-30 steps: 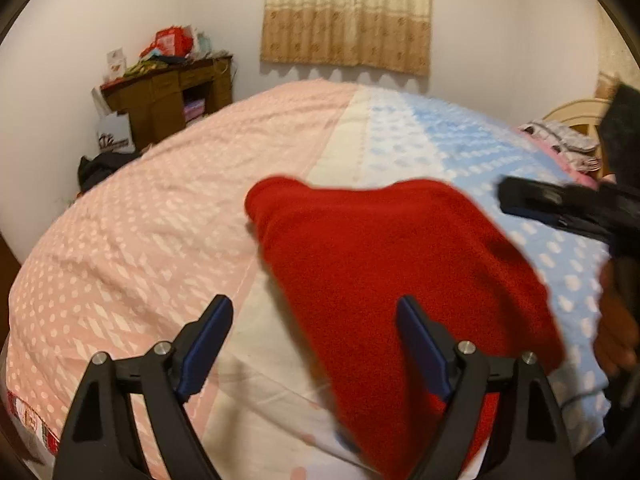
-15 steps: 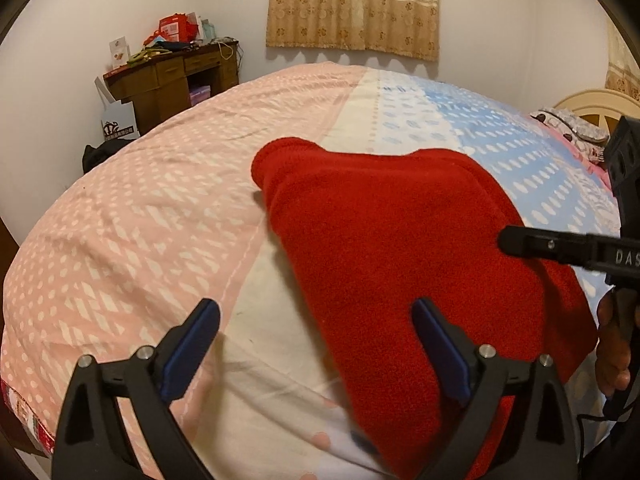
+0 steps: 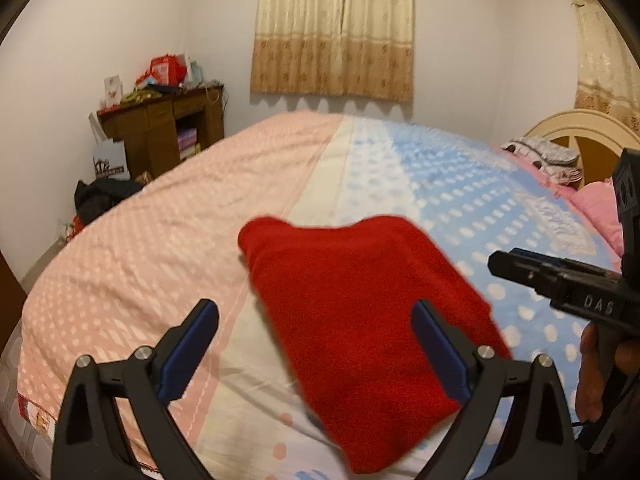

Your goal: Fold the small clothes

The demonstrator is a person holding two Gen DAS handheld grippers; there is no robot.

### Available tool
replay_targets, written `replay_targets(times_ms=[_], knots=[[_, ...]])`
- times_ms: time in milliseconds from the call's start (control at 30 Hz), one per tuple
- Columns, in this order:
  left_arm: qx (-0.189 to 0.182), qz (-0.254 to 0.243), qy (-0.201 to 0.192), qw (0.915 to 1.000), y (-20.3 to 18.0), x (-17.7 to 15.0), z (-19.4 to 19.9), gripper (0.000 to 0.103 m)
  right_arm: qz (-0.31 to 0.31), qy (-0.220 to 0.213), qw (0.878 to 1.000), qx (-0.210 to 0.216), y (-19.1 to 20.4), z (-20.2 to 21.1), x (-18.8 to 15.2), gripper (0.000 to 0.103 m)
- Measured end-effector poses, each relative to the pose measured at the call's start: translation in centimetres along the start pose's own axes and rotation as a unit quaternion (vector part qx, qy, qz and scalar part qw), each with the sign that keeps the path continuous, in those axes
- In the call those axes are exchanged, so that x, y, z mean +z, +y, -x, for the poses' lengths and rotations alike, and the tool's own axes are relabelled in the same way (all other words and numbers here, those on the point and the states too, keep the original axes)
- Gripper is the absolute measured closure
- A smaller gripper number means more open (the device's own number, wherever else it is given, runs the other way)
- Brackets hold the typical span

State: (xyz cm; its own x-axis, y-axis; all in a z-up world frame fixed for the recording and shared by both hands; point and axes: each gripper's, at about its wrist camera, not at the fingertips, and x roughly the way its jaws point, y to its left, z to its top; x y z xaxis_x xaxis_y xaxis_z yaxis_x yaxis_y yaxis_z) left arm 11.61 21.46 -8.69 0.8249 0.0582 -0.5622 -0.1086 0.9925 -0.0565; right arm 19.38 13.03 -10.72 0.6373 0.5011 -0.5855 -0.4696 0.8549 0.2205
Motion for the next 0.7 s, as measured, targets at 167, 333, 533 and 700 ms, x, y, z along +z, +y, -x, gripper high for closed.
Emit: replay_targets(times_ms=[167, 333, 533, 700], knots=[[-0.008, -0.008, -0.020, 0.9997, -0.6, 0.6, 1.4, 0.004, 0.022, -0.030, 0.999, -0.022, 1.2, 2.5, 0.2, 0.047], [-0.011, -0.012, -0.030, 0.9994, -0.9, 1.0, 1.9, 0.004, 0.028, -0.042, 0.998, -0.032, 1.7, 3.7, 0.3, 0.045], [-0.011, -0.010, -0.037, 0.9992, -1.0, 1.1, 2.3, 0.004, 0.023, -0.048, 0.998, -0.034, 1.5, 4.3, 0.2, 0.045], [-0.010, -0.011, -0.038, 0.9992, -1.0, 1.0, 2.4, 0.004, 0.022, -0.049, 0.998, -0.035, 1.6, 4.6, 0.1, 0.045]])
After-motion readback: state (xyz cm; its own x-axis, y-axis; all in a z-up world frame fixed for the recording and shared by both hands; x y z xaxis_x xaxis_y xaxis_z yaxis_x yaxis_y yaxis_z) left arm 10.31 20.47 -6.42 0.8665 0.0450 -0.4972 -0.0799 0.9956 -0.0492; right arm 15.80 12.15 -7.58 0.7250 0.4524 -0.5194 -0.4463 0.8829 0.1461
